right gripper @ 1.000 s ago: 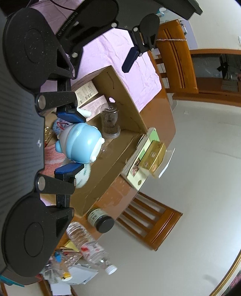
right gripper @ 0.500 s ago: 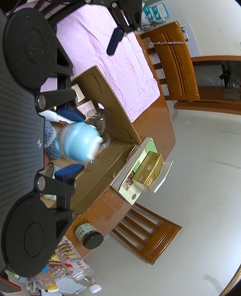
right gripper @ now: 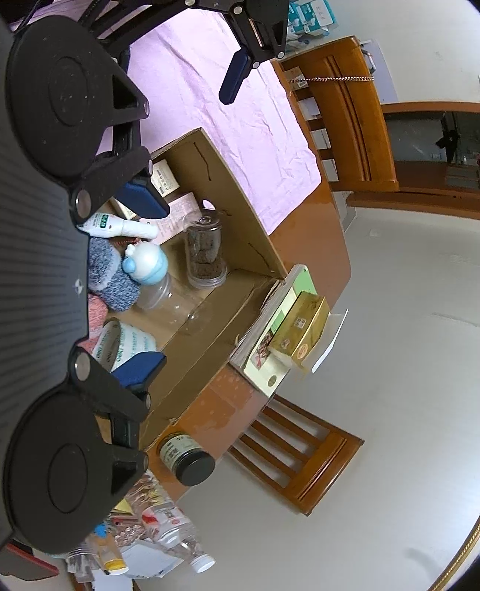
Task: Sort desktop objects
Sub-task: 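Open the left tool to drop the bottle while the right tool releases the toy, then move both tools back to the purple pouch and grey elephant on the cloth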
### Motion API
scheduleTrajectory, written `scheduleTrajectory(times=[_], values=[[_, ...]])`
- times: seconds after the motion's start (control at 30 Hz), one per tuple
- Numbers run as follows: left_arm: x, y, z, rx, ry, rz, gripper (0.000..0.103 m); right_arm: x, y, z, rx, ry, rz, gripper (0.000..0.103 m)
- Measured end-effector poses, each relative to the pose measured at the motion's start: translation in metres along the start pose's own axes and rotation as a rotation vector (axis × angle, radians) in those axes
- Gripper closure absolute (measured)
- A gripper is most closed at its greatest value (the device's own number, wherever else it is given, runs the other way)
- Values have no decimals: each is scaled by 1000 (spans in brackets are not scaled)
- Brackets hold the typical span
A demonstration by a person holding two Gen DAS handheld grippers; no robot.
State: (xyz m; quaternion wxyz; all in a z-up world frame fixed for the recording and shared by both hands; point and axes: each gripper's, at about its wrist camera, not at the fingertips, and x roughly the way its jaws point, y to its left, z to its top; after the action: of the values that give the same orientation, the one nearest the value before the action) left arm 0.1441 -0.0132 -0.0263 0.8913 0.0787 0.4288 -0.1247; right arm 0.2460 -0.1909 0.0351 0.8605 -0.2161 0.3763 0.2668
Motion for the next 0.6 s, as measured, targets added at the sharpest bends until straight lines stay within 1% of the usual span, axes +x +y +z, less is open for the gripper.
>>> scheduleTrajectory(times=[0.27, 0.4, 0.5, 0.6], values=[[2, -14, -10, 63, 8, -12, 5, -15, -2, -21, 49, 0, -23, 12], [6, -23, -16, 94, 21, -37, 5, -23, 1, -33, 72, 0, -30, 12], [11, -27, -20, 90, 37, -73, 5, -29, 3, -41, 87, 0, -37, 12], [16, -32, -26, 93, 50, -88, 5, -34, 5, -51, 110, -1, -40, 12]])
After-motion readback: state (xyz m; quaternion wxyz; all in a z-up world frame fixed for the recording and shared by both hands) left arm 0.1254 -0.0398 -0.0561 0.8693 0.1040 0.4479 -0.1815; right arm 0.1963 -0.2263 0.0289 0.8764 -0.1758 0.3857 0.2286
